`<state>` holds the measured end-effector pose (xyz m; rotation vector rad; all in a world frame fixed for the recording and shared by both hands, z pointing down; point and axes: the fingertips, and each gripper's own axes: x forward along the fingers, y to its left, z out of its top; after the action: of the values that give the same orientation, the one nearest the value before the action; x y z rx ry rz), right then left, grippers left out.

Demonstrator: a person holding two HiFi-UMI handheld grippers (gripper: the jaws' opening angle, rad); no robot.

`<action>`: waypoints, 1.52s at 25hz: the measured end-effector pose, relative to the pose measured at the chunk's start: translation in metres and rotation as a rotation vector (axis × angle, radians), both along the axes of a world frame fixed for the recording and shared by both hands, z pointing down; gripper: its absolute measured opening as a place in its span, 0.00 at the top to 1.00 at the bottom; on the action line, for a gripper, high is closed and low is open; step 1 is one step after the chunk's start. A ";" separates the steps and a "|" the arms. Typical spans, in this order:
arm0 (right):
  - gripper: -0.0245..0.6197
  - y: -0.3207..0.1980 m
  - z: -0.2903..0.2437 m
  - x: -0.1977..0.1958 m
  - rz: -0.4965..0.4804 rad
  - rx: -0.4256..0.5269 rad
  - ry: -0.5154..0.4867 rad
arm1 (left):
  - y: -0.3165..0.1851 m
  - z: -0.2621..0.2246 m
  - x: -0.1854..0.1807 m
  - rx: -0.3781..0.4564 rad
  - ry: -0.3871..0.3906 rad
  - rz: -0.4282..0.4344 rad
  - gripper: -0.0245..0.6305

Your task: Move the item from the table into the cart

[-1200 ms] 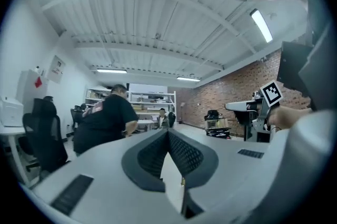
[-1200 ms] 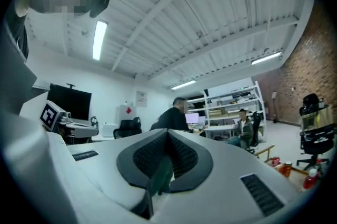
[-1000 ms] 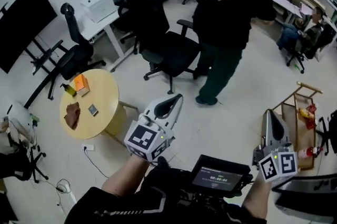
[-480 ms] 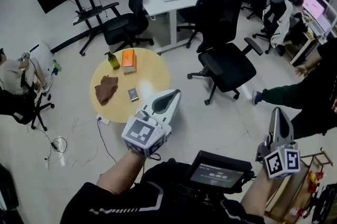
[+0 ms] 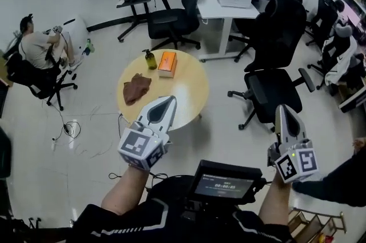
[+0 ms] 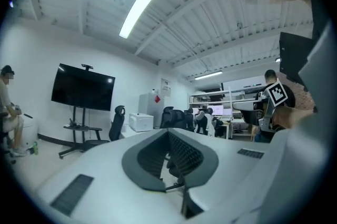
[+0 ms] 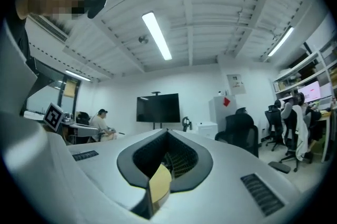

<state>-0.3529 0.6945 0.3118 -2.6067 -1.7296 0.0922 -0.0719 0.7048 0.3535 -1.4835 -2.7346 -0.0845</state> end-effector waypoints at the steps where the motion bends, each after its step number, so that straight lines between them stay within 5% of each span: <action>1: 0.96 0.018 0.000 0.010 -0.033 -0.001 -0.006 | 0.008 0.001 0.013 0.005 0.003 -0.041 0.96; 5: 0.96 0.086 0.006 0.075 -0.142 0.023 0.008 | 0.039 0.012 0.092 0.063 0.024 -0.200 0.96; 10: 0.96 0.152 0.013 0.204 -0.294 0.053 -0.033 | 0.076 0.008 0.216 0.064 -0.001 -0.333 0.96; 12: 0.86 0.173 0.013 0.262 -0.336 0.062 -0.032 | 0.089 0.009 0.271 0.093 -0.008 -0.355 0.96; 18: 0.86 0.240 0.013 0.419 -0.450 0.070 -0.083 | 0.141 0.022 0.398 0.107 -0.004 -0.399 0.96; 21: 0.86 0.275 0.025 0.476 -0.528 0.105 -0.093 | 0.168 0.036 0.432 0.136 -0.010 -0.437 0.96; 23: 0.72 0.299 0.039 0.509 -0.597 0.139 -0.104 | 0.188 0.048 0.450 0.151 -0.009 -0.467 0.96; 33: 0.56 0.387 0.135 0.636 -0.830 0.268 -0.213 | 0.255 0.128 0.520 0.299 -0.008 -0.639 0.96; 35: 0.42 0.396 0.158 0.660 -0.860 0.313 -0.249 | 0.263 0.148 0.535 0.339 -0.030 -0.655 0.96; 38: 0.41 0.403 0.195 0.709 -0.893 0.407 -0.276 | 0.273 0.180 0.569 0.395 -0.038 -0.665 0.96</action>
<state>0.3564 1.0975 0.5066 -2.8436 -0.3909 -0.5724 0.4971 0.9775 0.5337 -2.1617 -1.9563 -0.6223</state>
